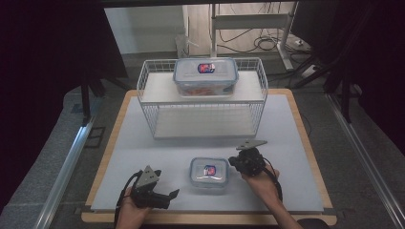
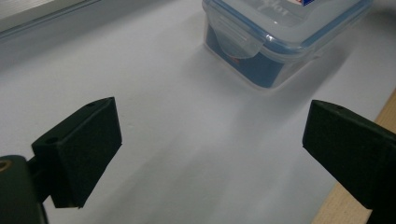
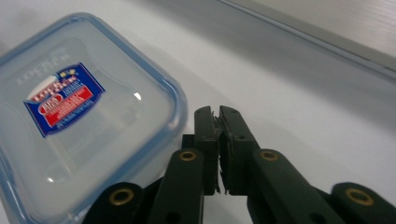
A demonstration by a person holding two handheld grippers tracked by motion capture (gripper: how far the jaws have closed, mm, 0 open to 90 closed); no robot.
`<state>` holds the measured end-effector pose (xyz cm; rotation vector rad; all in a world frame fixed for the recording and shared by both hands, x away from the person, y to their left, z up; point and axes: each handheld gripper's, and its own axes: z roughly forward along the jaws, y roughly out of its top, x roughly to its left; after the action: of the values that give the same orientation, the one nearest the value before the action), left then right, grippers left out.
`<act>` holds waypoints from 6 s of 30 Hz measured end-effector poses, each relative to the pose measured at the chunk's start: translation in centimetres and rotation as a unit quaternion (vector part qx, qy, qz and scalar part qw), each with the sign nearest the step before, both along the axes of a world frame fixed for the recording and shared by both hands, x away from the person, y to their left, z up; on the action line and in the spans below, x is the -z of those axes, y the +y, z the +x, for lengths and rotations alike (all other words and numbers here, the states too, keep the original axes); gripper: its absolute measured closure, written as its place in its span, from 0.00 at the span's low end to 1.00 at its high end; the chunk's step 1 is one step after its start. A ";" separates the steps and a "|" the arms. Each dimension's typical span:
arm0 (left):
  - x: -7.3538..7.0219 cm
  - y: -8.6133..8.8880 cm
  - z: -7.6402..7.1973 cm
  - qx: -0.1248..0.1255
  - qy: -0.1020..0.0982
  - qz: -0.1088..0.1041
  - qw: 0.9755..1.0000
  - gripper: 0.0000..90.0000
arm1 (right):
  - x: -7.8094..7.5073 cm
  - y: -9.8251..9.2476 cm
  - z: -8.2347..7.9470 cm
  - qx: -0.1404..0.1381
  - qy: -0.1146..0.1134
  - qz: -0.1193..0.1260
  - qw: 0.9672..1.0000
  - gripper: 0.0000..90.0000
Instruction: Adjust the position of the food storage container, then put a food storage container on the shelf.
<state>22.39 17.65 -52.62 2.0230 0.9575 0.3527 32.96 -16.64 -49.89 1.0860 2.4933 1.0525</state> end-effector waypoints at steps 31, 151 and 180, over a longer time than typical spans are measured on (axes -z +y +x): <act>0.0 1.2 0.1 -0.016 0.000 0.004 1.000 0.04 | -0.7 -4.0 -3.3 -0.035 -0.040 0.016 0.998 0.27; -3.3 -1.4 7.1 0.095 0.144 -0.233 0.957 0.64 | -1.9 -2.6 -1.8 -0.075 0.125 0.243 0.959 0.65; -13.8 -0.8 10.6 0.084 0.079 -0.227 0.967 0.64 | -11.8 -1.8 2.3 -0.084 0.074 0.258 0.960 0.65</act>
<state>33.04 16.84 -38.78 1.7077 0.8621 -0.1179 35.22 -18.48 -38.07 1.1230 2.5254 1.8080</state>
